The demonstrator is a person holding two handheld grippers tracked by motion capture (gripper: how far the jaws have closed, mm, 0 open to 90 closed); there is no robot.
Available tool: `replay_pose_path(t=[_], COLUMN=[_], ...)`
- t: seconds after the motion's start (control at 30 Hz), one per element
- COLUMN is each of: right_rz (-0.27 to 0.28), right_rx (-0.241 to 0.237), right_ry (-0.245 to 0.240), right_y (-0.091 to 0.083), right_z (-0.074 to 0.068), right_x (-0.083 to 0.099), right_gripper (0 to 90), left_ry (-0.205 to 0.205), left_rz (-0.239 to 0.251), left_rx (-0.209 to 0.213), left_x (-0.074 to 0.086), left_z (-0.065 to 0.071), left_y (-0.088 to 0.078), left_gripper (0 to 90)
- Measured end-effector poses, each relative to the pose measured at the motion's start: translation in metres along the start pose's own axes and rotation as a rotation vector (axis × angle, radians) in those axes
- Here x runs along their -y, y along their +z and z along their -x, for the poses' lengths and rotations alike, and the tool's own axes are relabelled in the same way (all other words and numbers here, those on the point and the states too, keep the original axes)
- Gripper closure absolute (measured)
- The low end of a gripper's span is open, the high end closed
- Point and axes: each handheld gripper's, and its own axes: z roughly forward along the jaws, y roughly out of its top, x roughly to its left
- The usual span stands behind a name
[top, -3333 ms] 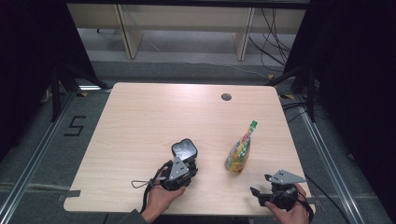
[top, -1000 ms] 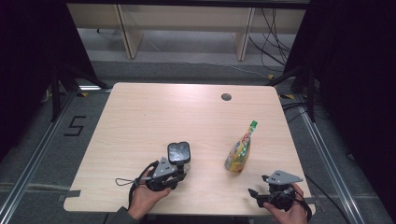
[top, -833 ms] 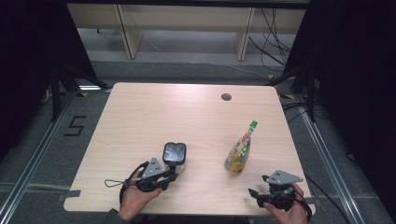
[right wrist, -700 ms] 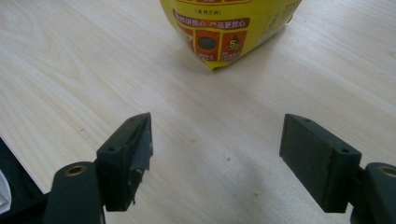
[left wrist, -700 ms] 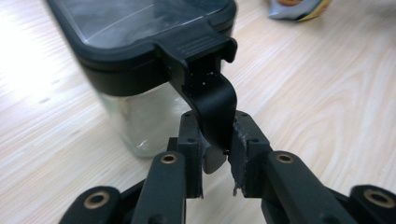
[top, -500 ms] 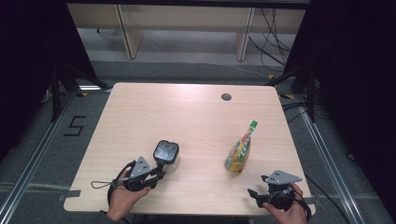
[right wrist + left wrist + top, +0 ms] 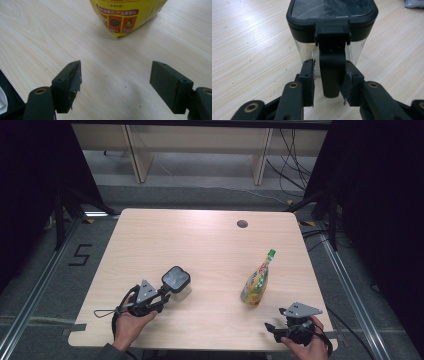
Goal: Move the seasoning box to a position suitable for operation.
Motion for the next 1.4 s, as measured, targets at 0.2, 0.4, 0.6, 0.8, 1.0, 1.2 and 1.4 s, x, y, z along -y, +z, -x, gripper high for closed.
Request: replay_pose_path(t=[0.2, 0.4, 0.6, 0.8, 1.0, 1.2, 1.4], right_rz=[0.009, 0.008, -0.002, -0.002, -0.001, -0.013, -0.006], right_rx=[0.0, 0.001, -0.01, -0.008, -0.009, -0.016, -0.017], right_ry=[-0.038, -0.053, -0.034, -0.056, -0.062, -0.032, -0.053], right_y=[0.001, 0.001, 0.002, 0.003, 0.003, 0.003, 0.004], right_z=[0.002, 0.002, 0.0, 0.001, 0.001, -0.002, 0.0], right_x=[0.0, -0.001, -0.001, -0.001, -0.002, -0.002, -0.002], right_gripper=[26.6, 26.6, 26.6, 26.6, 26.6, 26.6, 26.6], left_ry=[-0.02, -0.065, -0.034, -0.036, 0.011, 0.038, 0.063], left_rz=[0.012, 0.039, 0.05, 0.054, 0.042, 0.048, 0.055], left_rx=[-0.043, -0.047, -0.034, 0.022, 0.079, 0.131, 0.197], left_x=[0.001, 0.001, 0.003, 0.003, -0.001, -0.003, -0.002], left_z=[-0.013, -0.021, -0.024, -0.018, -0.002, 0.012, 0.028], left_y=[0.002, 0.006, 0.005, 0.006, 0.007, 0.008, 0.005], left_gripper=[72.6, 73.4, 73.6, 73.4, 73.2, 73.2, 73.0])
